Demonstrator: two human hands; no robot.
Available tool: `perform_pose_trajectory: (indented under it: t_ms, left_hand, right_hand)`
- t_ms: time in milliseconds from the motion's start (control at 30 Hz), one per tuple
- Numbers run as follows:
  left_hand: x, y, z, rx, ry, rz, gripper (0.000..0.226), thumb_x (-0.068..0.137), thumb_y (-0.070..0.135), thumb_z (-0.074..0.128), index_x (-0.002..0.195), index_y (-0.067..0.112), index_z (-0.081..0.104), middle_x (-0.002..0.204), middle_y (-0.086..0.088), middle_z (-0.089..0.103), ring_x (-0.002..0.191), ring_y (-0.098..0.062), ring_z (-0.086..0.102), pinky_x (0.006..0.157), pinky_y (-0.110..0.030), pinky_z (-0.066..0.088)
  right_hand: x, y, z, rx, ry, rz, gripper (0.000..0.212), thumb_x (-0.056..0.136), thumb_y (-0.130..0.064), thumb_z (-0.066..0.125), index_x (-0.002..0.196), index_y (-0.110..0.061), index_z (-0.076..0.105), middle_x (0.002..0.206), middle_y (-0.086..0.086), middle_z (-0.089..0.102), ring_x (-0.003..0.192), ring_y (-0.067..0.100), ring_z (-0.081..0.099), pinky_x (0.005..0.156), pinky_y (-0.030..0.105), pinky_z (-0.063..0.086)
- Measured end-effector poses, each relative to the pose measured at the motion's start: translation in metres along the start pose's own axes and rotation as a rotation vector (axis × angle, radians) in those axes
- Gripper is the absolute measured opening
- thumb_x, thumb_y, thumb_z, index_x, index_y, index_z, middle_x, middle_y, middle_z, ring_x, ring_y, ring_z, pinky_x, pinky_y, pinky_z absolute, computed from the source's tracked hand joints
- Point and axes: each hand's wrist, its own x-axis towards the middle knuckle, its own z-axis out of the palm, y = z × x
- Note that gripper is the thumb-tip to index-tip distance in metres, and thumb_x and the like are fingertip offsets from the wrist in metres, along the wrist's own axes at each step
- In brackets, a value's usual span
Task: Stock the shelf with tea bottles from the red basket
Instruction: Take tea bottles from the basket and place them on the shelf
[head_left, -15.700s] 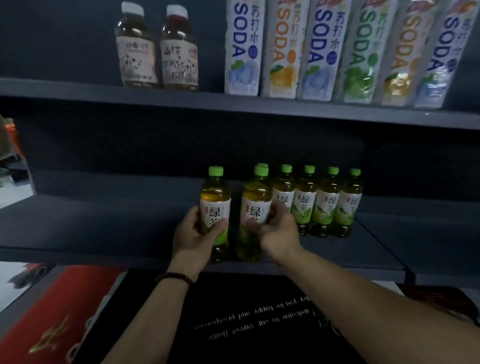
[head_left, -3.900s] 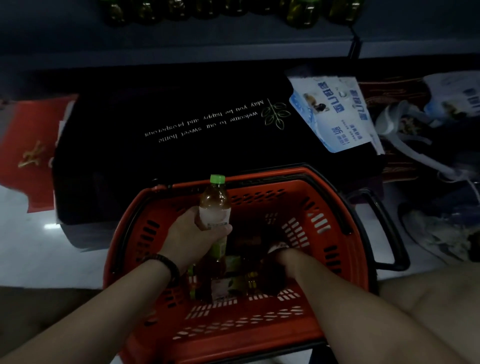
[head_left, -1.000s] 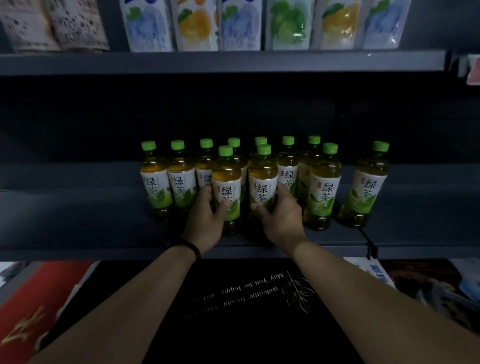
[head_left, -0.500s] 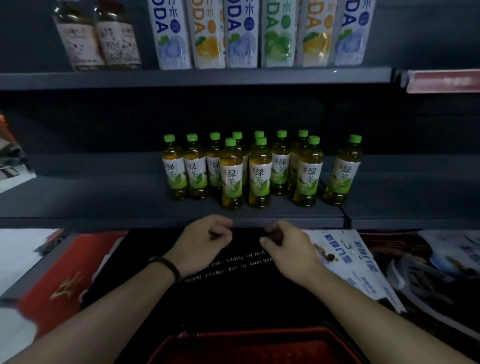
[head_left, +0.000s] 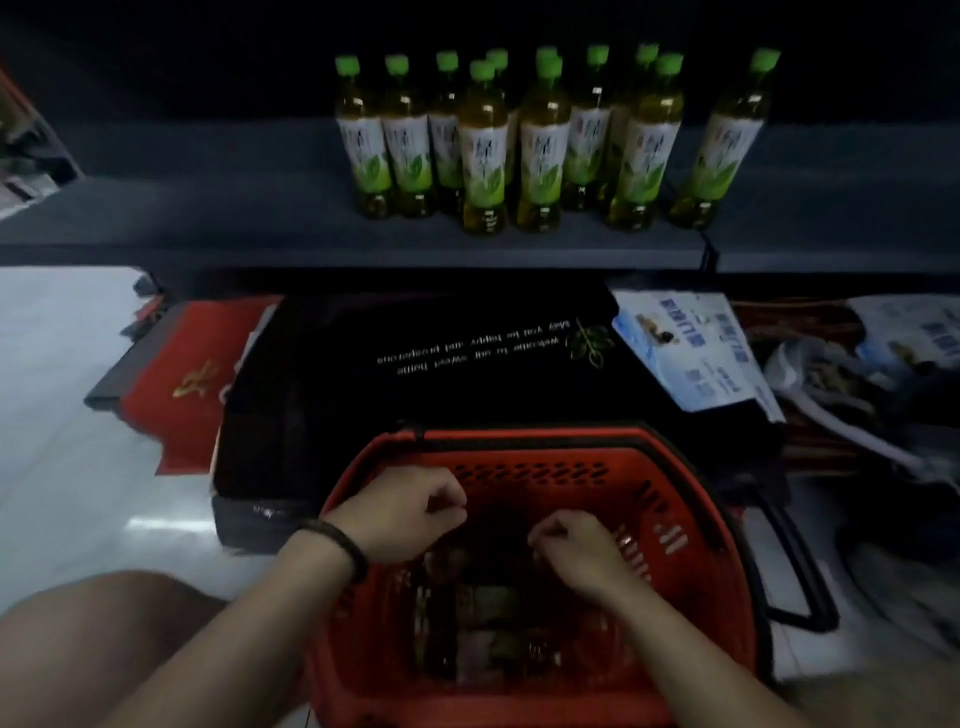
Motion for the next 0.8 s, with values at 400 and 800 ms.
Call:
perform_pose_trajectory:
  t_ms: [400,800]
  left_hand:
    - [0.026,-0.022,0.065,0.204,-0.561,-0.192,0.037,0.11,0.028,0.048,0.13,0.01,0.073,0.139,-0.011,0.07,0.131,-0.03,0.062,0.103,-0.034,0.046]
    - [0.035,-0.068,0.025,-0.156,-0.105,-0.448,0.038,0.108,0.028,0.049,0.144,0.017,0.048,0.129,-0.004,0.065,0.107,-0.021,0.061,0.093,-0.032,0.043]
  right_hand:
    - [0.045,0.036,0.065,-0.096,-0.114,0.146,0.071,0.09,-0.039,0.078,0.147,-0.008,0.048,0.142,0.009,0.062,0.129,0.025,0.06,0.103,0.026,0.047]
    - [0.097,0.025,0.109,-0.018,-0.03,0.265,0.055,0.076,-0.047,0.083,0.11,-0.005,0.072,0.106,0.012,0.076,0.096,0.031,0.073,0.083,0.034,0.059]
